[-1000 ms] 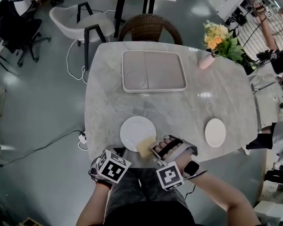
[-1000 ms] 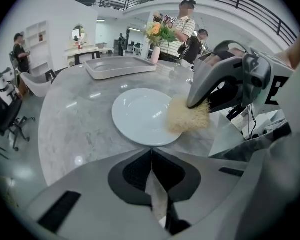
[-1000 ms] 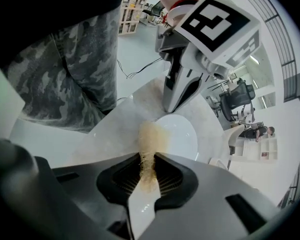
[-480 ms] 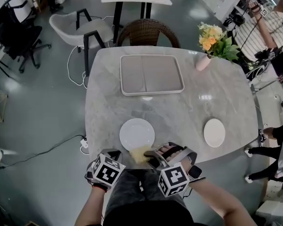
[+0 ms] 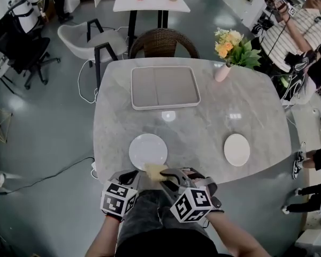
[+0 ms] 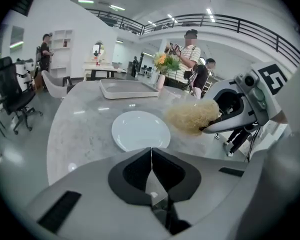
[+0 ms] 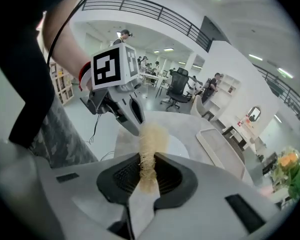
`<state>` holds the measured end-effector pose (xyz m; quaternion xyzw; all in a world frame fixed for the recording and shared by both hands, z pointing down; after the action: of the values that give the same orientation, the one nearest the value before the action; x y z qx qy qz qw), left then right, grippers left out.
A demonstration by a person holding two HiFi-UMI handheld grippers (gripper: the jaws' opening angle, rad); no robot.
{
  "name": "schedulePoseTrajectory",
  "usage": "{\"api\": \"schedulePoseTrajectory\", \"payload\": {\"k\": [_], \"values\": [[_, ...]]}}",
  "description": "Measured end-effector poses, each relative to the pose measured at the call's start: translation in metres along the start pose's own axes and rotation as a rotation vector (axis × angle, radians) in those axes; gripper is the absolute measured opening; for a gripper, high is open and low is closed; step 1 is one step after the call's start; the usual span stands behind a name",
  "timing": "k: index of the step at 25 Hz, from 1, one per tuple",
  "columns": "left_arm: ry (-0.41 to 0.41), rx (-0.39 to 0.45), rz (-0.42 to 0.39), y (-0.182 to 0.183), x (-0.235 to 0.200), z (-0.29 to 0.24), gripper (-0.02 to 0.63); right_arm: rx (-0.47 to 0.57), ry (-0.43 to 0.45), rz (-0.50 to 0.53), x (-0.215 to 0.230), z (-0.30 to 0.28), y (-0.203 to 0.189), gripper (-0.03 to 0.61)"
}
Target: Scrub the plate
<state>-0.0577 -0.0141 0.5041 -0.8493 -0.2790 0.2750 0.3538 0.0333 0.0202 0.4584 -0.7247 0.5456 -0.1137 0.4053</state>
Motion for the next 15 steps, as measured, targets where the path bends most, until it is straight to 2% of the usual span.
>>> {"api": "schedulePoseTrajectory", "payload": {"k": [5,10,15], "values": [[0.004,0.039,0.008,-0.001,0.033,0.004,0.015,0.009,-0.034,-0.09,-0.012,0.032,-0.018,0.071],[0.03,0.086,0.007,-0.005,0.059,0.019,0.015,0.076,-0.062,-0.222,-0.024,0.063,-0.026,0.071],[0.059,0.168,0.018,-0.004,0.077,0.038,0.015,0.143,-0.099,-0.295,-0.033,0.087,-0.022,0.071]]}}
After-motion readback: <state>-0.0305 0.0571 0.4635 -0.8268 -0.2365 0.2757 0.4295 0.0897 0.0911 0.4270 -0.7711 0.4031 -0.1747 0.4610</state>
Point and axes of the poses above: the fingertips, and each gripper's own axes: z backward along the fingers, x to its right, y out of its top, the point moved 3 cm from there along z, backward along the fingers, and after that the axes turned 10 degrees about x, right-handed, at the moved point
